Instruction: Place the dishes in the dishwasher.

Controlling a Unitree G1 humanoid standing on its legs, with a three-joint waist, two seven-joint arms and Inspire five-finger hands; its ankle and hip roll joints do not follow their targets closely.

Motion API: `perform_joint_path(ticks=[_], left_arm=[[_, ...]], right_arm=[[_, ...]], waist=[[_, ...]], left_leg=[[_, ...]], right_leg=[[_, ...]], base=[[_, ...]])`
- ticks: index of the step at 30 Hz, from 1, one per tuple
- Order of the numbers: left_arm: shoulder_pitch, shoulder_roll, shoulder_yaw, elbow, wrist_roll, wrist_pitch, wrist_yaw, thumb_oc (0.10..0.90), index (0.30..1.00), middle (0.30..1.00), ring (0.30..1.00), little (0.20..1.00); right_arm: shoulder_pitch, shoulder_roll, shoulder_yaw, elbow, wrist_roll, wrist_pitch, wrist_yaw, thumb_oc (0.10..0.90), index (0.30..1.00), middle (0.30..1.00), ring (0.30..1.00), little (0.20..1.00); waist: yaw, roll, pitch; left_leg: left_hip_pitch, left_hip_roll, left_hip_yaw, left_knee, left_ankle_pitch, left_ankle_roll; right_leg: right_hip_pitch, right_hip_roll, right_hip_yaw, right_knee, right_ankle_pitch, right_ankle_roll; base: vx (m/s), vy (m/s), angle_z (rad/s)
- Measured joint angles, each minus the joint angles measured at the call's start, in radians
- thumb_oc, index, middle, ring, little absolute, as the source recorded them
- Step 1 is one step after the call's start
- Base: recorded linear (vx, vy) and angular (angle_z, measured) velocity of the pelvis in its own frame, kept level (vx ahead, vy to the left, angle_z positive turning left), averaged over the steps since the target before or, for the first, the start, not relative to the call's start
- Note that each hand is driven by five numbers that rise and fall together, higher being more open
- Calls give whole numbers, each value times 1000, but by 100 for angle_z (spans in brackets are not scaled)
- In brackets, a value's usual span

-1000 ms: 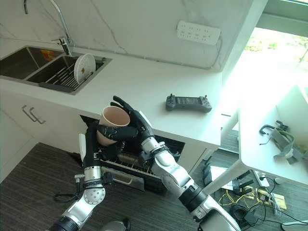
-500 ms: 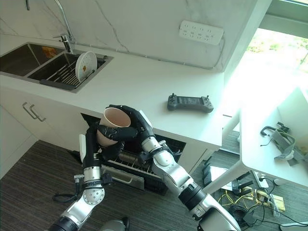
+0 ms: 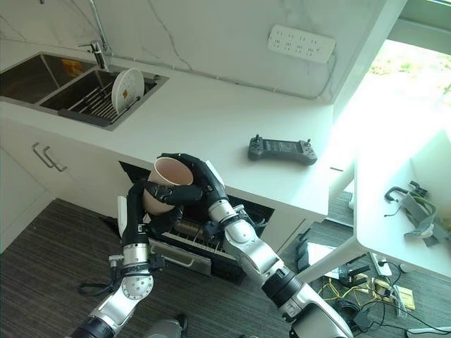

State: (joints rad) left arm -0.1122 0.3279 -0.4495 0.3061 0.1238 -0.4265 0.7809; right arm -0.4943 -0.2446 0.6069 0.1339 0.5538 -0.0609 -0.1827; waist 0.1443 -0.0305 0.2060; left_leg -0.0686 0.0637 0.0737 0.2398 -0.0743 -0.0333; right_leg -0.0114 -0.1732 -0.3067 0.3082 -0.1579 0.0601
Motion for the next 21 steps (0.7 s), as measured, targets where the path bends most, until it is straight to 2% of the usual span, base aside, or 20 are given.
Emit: perform_joint_path(ticks=[5, 8, 12, 13, 18, 21], left_arm=[[-24, 5, -2, -19, -18, 1, -65, 800, 900, 900, 900, 900], [-27, -5, -40, -95, -39, 1, -79, 800, 900, 900, 900, 900], [-26, -7, -56, -111, -39, 3, -73, 800, 900, 900, 900, 900], [-26, -6, -55, -111, -39, 6, -65, 800, 900, 900, 900, 900], [-20, -7, -37, -113, -40, 43, -43, 800, 900, 900, 900, 900], [-2, -9, -14, -113, -41, 69, -53, 800, 900, 900, 900, 900]], right_arm=[[24, -39, -30, -25, 48, -27, -43, 400, 300, 300, 300, 300], [71, -38, -162, -103, 120, -93, -95, 400, 300, 300, 300, 300], [103, -62, -262, -180, 126, -188, -130, 400, 300, 300, 300, 300], [103, -67, -280, -185, 127, -219, -132, 400, 300, 300, 300, 300], [192, -92, -321, -260, 153, -307, -120, 400, 300, 300, 300, 300], [231, -105, -326, -260, 186, -308, -100, 400, 300, 300, 300, 300]], waist=[[-4, 8, 15], [-17, 23, 37], [-42, 32, 42], [-58, 35, 43], [-95, 48, 44], [-107, 51, 44]], left_leg=[[0, 0, 0, 0, 0, 0], [0, -2, 4, 0, -1, 2], [1, -3, 7, 0, -2, 4], [3, -3, 8, 0, -3, 4], [23, 5, 31, -6, -4, 6], [24, 7, 36, -15, -1, 3]], right_leg=[[1, -1, -1, -4, 0, 0], [1, -1, 3, -3, 2, 1], [0, -1, 6, -3, 2, 1], [0, -1, 10, -3, 2, 1], [1, 5, 31, -1, 1, 1], [1, 9, 32, 0, 1, 0]], base=[[1, 7, 0], [-7, 20, -2], [-4, 5, -3], [-8, 12, -8], [-10, -27, -15], [15, -49, 2]])
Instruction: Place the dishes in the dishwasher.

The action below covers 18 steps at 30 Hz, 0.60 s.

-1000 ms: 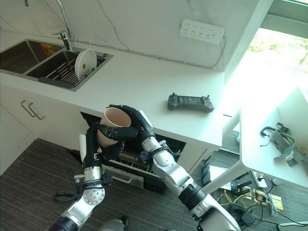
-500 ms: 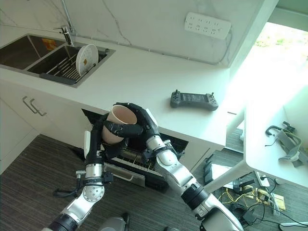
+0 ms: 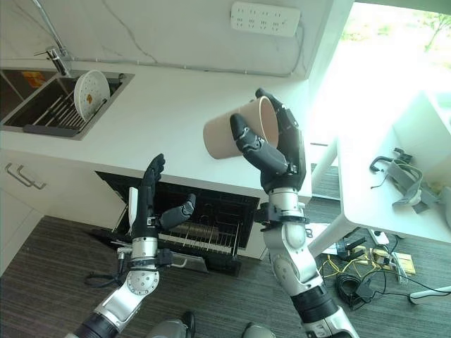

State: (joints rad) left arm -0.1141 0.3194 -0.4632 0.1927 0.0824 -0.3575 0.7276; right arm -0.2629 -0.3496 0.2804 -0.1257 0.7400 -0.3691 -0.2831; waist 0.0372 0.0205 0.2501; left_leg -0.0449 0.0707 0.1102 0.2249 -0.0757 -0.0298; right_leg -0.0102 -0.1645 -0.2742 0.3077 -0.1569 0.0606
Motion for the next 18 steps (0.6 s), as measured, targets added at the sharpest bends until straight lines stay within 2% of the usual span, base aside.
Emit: perform_joint_path(ticks=[2, 4, 6, 7, 8, 10, 11, 12, 13, 14, 15, 16, 17, 18], left_arm=[[30, 1, 15, 0, -2, 3, -39, 800, 900, 900, 900, 900], [69, 11, 17, -4, -2, 2, -104, 800, 900, 900, 900, 900], [92, 20, 23, -2, -1, 0, -139, 800, 900, 900, 900, 900], [93, 33, 29, 4, 0, -17, -151, 800, 900, 900, 900, 900], [86, 50, 30, 3, 1, -37, -153, 800, 900, 900, 900, 900], [69, 58, 30, 5, 3, -49, -150, 800, 900, 900, 900, 900], [49, 52, 28, 17, 8, -57, -151, 800, 900, 900, 900, 900], [29, 50, 26, 20, 4, -61, -151, 800, 900, 900, 900, 900], [10, 53, 27, 19, 4, -63, -149, 800, 900, 900, 900, 900], [8, 58, 33, 26, 6, -66, -146, 800, 900, 900, 900, 900], [45, 82, 37, 28, 7, -65, -117, 800, 900, 900, 900, 900], [63, 105, 64, 34, 22, -64, -117, 800, 900, 900, 900, 900], [67, 97, 82, 31, 23, -65, -117, 800, 900, 900, 900, 900], [68, 89, 104, 26, 20, -65, -107, 800, 900, 900, 900, 900]], right_arm=[[29, -15, -3, 0, 23, 0, 44, 400, 300, 300, 300, 300], [71, -53, -2, 0, 58, -2, 92, 400, 300, 300, 300, 300], [68, -75, -2, 25, 68, -5, 109, 400, 300, 300, 300, 300], [46, -55, -4, 42, 95, -5, 118, 400, 300, 300, 300, 300], [32, -43, -16, 41, 105, -9, 119, 400, 300, 300, 300, 300], [12, -44, -23, 38, 105, -15, 113, 400, 300, 300, 300, 300], [15, -51, -42, 28, 103, -17, 105, 400, 300, 300, 300, 300], [17, -49, -71, 18, 101, -24, 90, 400, 300, 300, 300, 300], [34, -33, -102, 0, 97, -48, 84, 400, 300, 300, 300, 300], [72, -15, -123, -33, 97, -59, 71, 400, 300, 300, 300, 300], [86, 18, -77, -40, 98, -47, 72, 400, 300, 300, 300, 300], [110, 58, -39, -37, 93, -35, 92, 400, 300, 300, 300, 300], [112, 67, -42, -32, 92, -31, 96, 400, 300, 300, 300, 300], [107, 65, -44, -33, 92, -31, 99, 400, 300, 300, 300, 300]], waist=[[-5, 2, 0], [-2, 2, 2], [7, 0, 13], [14, 12, 31], [10, 23, 53], [-17, 50, 56], [-24, 60, 56], [-33, 50, 60], [-38, 47, 60], [-36, 61, 51], [-30, 70, 46], [-15, 71, 48], [-1, 66, 46], [3, 67, 41]], left_leg=[[12, -3, 22, -19, 10, 7], [33, -28, 25, -31, 31, 28], [21, -43, -14, 7, 34, 18], [-14, -34, -80, 46, -18, 31], [-19, -11, -124, 41, -41, 33], [-61, 11, -142, 105, -80, 26], [-58, 9, -108, 96, -69, 31], [-66, -10, -73, 122, -64, 30], [-87, -50, -49, 181, -81, 57], [-99, -78, -39, 204, -104, 64], [-72, -95, 15, 210, -102, 93], [-28, -76, 47, 167, -108, 129], [-17, -78, 58, 151, -101, 136], [-13, -79, 54, 127, -91, 132]], right_leg=[[0, -4, 3, 4, -3, -1], [-10, -22, 29, 44, -32, 1], [-43, -54, 84, 84, -54, -5], [-42, -55, 96, 88, -37, 1], [-49, -52, 112, 103, -37, 2], [-69, -62, 122, 130, -40, 25], [-71, -80, 127, 139, -43, 35], [-72, -115, 128, 137, -40, 57], [-71, -155, 138, 106, -27, 61], [-39, -185, 147, 75, 3, 42], [-21, -193, 98, -10, 181, 41], [6, -195, -7, 11, 223, 34], [-9, -195, -43, 85, 177, 30], [-18, -139, -12, 140, 97, 29]], base=[[21, -8, 1], [-82, 257, -3], [-101, 563, -29], [-60, 726, -54], [-41, 679, -44], [3, 682, -18], [60, 621, 1], [64, 384, 10], [105, 568, 6], [65, 472, -37], [56, 422, -79], [2, 123, -87], [2, 8, -52], [0, 0, -8]])
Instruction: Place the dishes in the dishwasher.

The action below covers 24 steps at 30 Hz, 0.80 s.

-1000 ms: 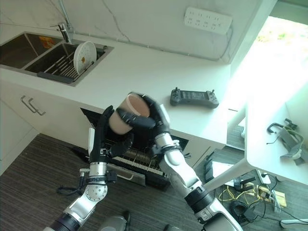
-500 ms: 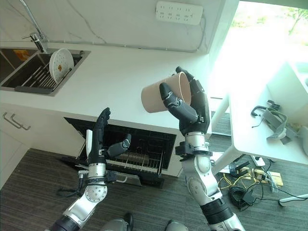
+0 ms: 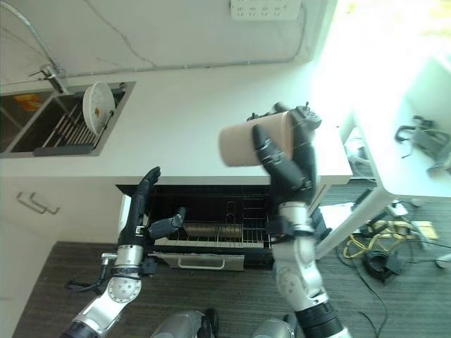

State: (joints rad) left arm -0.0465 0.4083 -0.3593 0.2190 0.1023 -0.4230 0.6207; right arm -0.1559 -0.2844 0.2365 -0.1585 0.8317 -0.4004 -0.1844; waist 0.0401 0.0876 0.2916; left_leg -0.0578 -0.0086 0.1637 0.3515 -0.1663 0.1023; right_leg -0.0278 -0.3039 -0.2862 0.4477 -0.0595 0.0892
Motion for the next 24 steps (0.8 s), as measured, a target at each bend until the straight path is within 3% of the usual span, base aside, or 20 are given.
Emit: perform_joint_path(ticks=[3, 4, 5, 6, 7, 8, 10, 11, 17, 20, 24], left_arm=[[-17, 16, 23, -4, 0, 0, 5, 800, 900, 900, 900, 900], [-9, 12, 31, -4, 3, -1, -7, 800, 900, 900, 900, 900], [17, 27, 82, -4, 24, -29, -37, 800, 900, 900, 900, 900], [86, 41, 167, -15, 40, -60, -53, 800, 900, 900, 900, 900], [107, 32, 182, 8, 36, -43, -62, 800, 900, 900, 900, 900], [147, 40, 194, 12, 38, -35, -70, 800, 900, 900, 900, 900], [181, 46, 194, 10, 43, -36, -90, 800, 900, 900, 900, 900], [194, 44, 195, 6, 55, -38, -90, 800, 900, 900, 900, 900], [185, 44, 194, 3, 62, -43, -90, 800, 900, 900, 900, 900], [237, -36, 269, 80, 64, -92, -33, 800, 900, 900, 900, 900], [273, -98, 328, 261, -54, -33, 38, 800, 900, 900, 900, 900]], right_arm=[[-41, -45, -10, -8, -6, 0, 21, 400, 300, 300, 300, 300], [-39, -55, -18, 1, -7, -7, 34, 400, 300, 300, 300, 300], [-26, -44, -17, 38, -6, -19, 60, 400, 300, 300, 300, 300], [-16, -61, -29, 91, -6, -11, 89, 400, 300, 300, 300, 300], [11, -65, -48, 96, -3, 1, 88, 400, 300, 300, 300, 300], [32, -67, -52, 88, -4, 13, 90, 400, 300, 300, 300, 300], [41, -82, -67, 77, -5, 17, 98, 400, 300, 300, 300, 300], [41, -82, -68, 77, -5, 18, 98, 400, 300, 300, 300, 300], [40, -83, -67, 67, -7, 21, 101, 400, 300, 300, 300, 300], [68, -86, -102, 69, -6, 19, 110, 400, 300, 300, 300, 300], [72, -86, -140, 71, -6, 16, 109, 400, 300, 300, 300, 300]], waist=[[14, 4, -4], [22, 12, -3], [19, -74, 9], [44, -68, -12], [58, -62, -5], [59, -70, -12], [57, -42, -13], [63, -32, -16], [66, -37, -18], [70, -40, -22], [72, -42, -26]], left_leg=[[2, -54, 0, -106, 57, -15], [5, -67, -8, -138, 78, -89], [-65, -102, -47, -25, 67, -237], [-139, 86, -88, 124, -43, -99], [-141, 74, -66, 136, -52, -113], [-132, 51, -48, 83, -22, -108], [-132, 20, -40, 22, 13, -82], [-126, 14, -38, -1, 30, -80], [-89, 7, -38, -79, 89, -63], [-66, 12, -42, -124, 112, -80], [-63, 28, -49, -132, 118, -89]], right_leg=[[2, 86, 7, -24, -81, -23], [9, 143, 1, -62, -94, -63], [17, 123, 58, -84, -102, -142], [0, 130, 81, -72, -154, 12], [-19, 114, 87, -26, -168, 20], [-40, 94, 75, -16, -182, -6], [-49, 95, 62, -42, -179, -27], [-46, 94, 57, -67, -175, -27], [-16, 89, 34, -126, -110, 4], [-15, 97, 30, -122, -116, 6], [-17, 115, 28, -112, -132, -10]], base=[[28, -36, 13], [107, -119, 33], [121, -136, 3], [73, -66, -10], [43, -50, -38], [29, -34, -7], [29, -27, 7], [22, -17, 7], [29, -19, 1], [61, -32, 0], [61, -27, 2]])
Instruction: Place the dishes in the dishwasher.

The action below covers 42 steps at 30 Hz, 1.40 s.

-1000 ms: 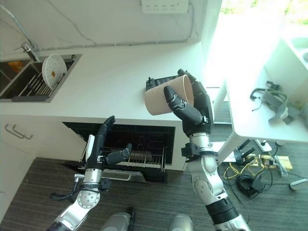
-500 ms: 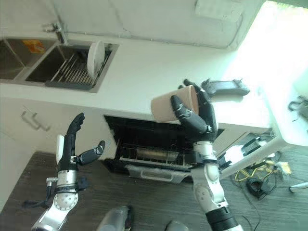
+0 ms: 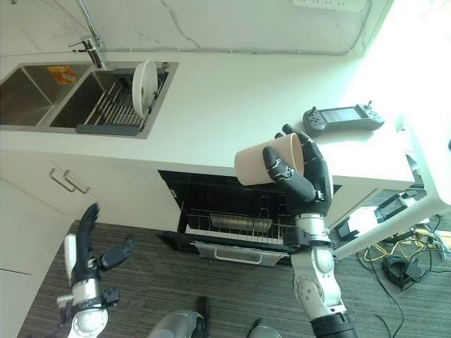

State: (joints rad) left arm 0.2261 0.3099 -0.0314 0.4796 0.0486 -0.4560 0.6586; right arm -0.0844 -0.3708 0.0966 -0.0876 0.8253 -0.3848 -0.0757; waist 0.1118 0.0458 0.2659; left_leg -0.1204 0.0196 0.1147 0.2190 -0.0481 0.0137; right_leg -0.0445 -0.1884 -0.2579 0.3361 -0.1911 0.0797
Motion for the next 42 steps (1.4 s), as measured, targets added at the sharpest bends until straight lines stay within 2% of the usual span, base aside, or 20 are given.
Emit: perform_joint_path(ticks=[4, 7, 9, 12, 14, 17, 22, 28, 38, 42], left_arm=[[-3, -102, 61, 214, -163, 58, -29, 800, 900, 900, 900, 900], [0, -141, 54, 387, -259, 153, -127, 800, 900, 900, 900, 900], [-5, -152, 44, 518, -317, 192, -226, 800, 900, 900, 900, 900], [-9, -179, 58, 663, -446, 316, -403, 800, 900, 900, 900, 900], [-5, -195, 118, 740, -570, 441, -553, 800, 900, 900, 900, 900], [11, -215, 123, 800, -600, 518, -646, 800, 900, 900, 900, 900], [-2, -184, 92, 775, -591, 543, -740, 800, 900, 900, 900, 900], [-45, -134, 52, 727, -534, 542, -728, 800, 900, 900, 900, 900], [-60, -137, -24, 707, -504, 542, -725, 800, 900, 900, 900, 900], [-64, -139, -26, 678, -505, 544, -708, 800, 900, 900, 900, 900]], right_arm=[[-3, 1, -1, 0, -4, -1, -12, 400, 300, 300, 300, 300], [-2, 0, -5, 0, -33, -3, -41, 400, 300, 300, 300, 300], [-2, -8, -13, 0, -39, -3, -43, 400, 300, 300, 300, 300], [-2, -26, -52, 0, -52, -3, -46, 400, 300, 300, 300, 300], [0, -51, -84, -8, -122, 17, -56, 400, 300, 300, 300, 300], [2, -72, -100, -20, -158, 55, -51, 400, 300, 300, 300, 300], [86, -90, -101, -19, -197, 107, 1, 400, 300, 300, 300, 300], [165, -91, -59, 10, -200, 129, 41, 400, 300, 300, 300, 300], [157, -93, 0, 104, -236, 176, -1, 400, 300, 300, 300, 300], [148, -91, 16, 117, -236, 194, -31, 400, 300, 300, 300, 300]], waist=[[1, -15, -26], [-1, -37, -40], [-3, -45, -45], [-4, -47, -46], [-12, -45, -48], [-31, -43, -50], [-36, -38, -52], [-91, -33, -55], [-82, -14, -50], [-80, -1, -13]], left_leg=[[-1, 7, -10, -1, 2, -4], [-1, 12, -11, -1, 0, -11], [-1, 14, -10, 0, -2, -15], [-4, 14, -8, 2, -7, -17], [-13, 15, -7, 5, -9, -22], [-16, 16, -6, 11, -9, -18], [-19, 23, 6, 20, -13, -19], [-31, 25, 15, 21, -13, -19], [-71, 21, 5, 22, -4, -18], [-78, 16, -3, 20, 4, -16]], right_leg=[[1, 7, -7, 2, -9, -4], [1, 10, -10, 3, -13, -10], [0, 10, -11, 6, -15, -13], [-7, 9, -5, 16, -21, -18], [-18, 8, -3, 21, -21, -18], [-19, 9, -4, 21, -21, -17], [-23, 14, 1, 24, -22, -16], [-41, 15, 6, 31, -21, -16], [-81, 9, 3, 47, -21, -17], [-87, 6, -2, 50, -20, -17]], base=[[35, -41, 5], [37, -32, 0], [31, -19, 0], [22, -11, -2], [47, -18, -1], [48, -19, 0], [12, -13, -5], [-8, 2, -5], [-26, 11, 3], [-29, 23, 6]])
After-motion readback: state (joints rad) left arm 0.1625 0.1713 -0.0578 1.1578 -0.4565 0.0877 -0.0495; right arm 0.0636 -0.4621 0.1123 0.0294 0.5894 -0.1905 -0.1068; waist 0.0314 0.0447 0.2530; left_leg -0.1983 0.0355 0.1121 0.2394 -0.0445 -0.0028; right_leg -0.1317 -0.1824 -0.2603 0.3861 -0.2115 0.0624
